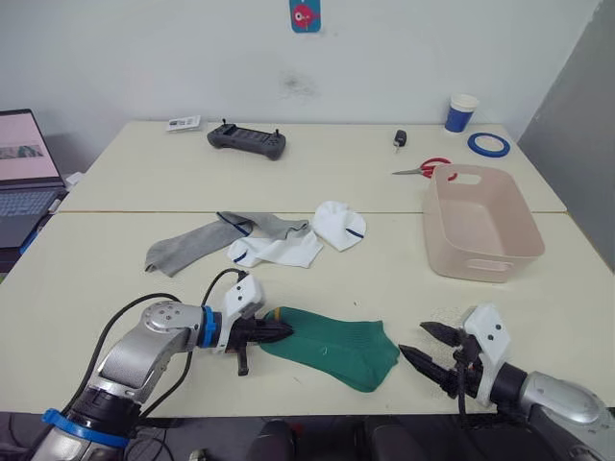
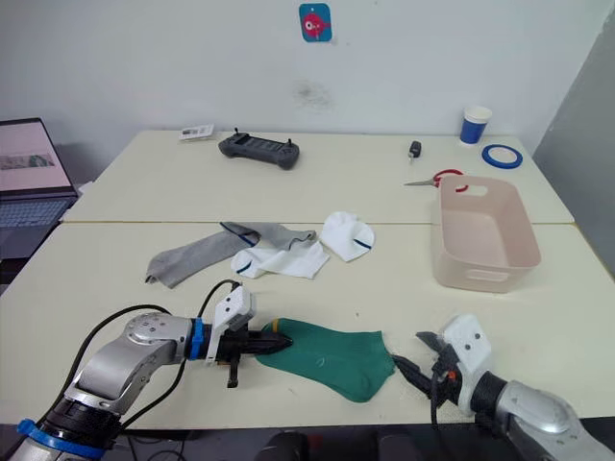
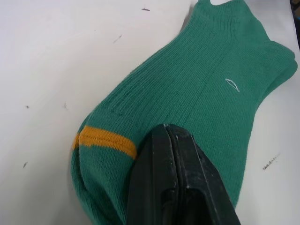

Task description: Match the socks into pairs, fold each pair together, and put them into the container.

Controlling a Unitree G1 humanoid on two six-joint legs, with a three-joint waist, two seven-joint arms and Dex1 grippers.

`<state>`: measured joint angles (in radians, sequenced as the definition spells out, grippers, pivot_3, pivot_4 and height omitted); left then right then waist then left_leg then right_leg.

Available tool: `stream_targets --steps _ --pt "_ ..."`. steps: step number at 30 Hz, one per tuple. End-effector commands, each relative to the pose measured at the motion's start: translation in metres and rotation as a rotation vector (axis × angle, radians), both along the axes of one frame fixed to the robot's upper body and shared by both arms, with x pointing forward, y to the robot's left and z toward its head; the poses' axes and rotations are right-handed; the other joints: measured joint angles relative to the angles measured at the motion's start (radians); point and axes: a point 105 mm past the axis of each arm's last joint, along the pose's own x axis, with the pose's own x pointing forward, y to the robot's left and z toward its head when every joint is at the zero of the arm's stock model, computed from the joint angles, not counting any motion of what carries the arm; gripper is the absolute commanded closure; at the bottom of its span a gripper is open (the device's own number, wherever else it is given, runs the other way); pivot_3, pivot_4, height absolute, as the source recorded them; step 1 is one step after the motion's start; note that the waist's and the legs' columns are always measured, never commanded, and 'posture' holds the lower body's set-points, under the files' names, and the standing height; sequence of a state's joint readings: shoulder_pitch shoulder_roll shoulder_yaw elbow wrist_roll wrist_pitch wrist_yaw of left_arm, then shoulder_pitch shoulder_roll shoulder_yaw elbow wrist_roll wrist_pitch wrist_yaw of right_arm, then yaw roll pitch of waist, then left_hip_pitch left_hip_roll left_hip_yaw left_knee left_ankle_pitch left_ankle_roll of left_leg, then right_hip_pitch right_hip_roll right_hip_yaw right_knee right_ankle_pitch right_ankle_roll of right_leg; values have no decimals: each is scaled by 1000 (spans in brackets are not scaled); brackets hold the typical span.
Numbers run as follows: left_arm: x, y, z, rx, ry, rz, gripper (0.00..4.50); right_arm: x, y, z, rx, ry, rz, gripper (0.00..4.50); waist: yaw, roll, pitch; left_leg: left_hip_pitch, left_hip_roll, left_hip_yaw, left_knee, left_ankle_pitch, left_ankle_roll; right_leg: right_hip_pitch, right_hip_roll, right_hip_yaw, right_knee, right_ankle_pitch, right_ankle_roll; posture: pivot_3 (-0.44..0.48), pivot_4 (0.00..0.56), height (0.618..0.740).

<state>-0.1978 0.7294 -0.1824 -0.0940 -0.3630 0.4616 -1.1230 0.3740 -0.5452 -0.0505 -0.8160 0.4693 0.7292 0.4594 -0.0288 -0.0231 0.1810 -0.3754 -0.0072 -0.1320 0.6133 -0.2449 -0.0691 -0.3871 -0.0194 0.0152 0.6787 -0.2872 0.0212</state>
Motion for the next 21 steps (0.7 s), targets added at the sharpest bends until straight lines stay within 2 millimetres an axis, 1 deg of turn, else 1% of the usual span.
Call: stream_targets --steps 1,4,10,13,15,18,21 --pt "-10 -3 -13 24 41 -15 4500 1 9 -6 0 -21 -31 423 0 1 -1 0 0 0 0 0 0 0 0 0 0 0 0 0 150 740" --pt "-14 -4 -14 25 45 -22 4500 -1 18 -16 -4 -6 -49 423 0 1 -1 0 0 0 0 0 0 0 -1 1 0 0 0 0 150 740" --pt "-16 -6 -13 17 46 -17 4500 -14 26 -39 -139 34 1 423 0 1 -2 0 1 0 0 0 0 0 -1 1 0 -1 -1 0 150 740" --pt "-17 -7 -12 16 46 -18 4500 -15 25 -47 -161 63 -15 1056 0 0 -5 1 1 0 0 0 0 0 -1 0 0 -1 -2 0 150 740" --pt "-17 -7 -12 16 45 -18 4500 -19 28 -50 -164 84 12 1719 0 0 -6 1 1 -1 -1 0 0 1 -1 0 0 -1 -2 0 150 740" --pt "-15 -6 -10 16 40 -13 4500 -23 32 -47 -158 86 46 2769 0 -1 -7 2 1 -1 -1 0 0 2 -1 0 0 -1 -2 0 150 740" --pt "-11 -5 -6 4 32 1 4500 -18 33 -39 -137 64 49 3796 0 -1 -7 2 1 -1 -1 0 0 2 -1 0 0 -2 -3 0 150 740"
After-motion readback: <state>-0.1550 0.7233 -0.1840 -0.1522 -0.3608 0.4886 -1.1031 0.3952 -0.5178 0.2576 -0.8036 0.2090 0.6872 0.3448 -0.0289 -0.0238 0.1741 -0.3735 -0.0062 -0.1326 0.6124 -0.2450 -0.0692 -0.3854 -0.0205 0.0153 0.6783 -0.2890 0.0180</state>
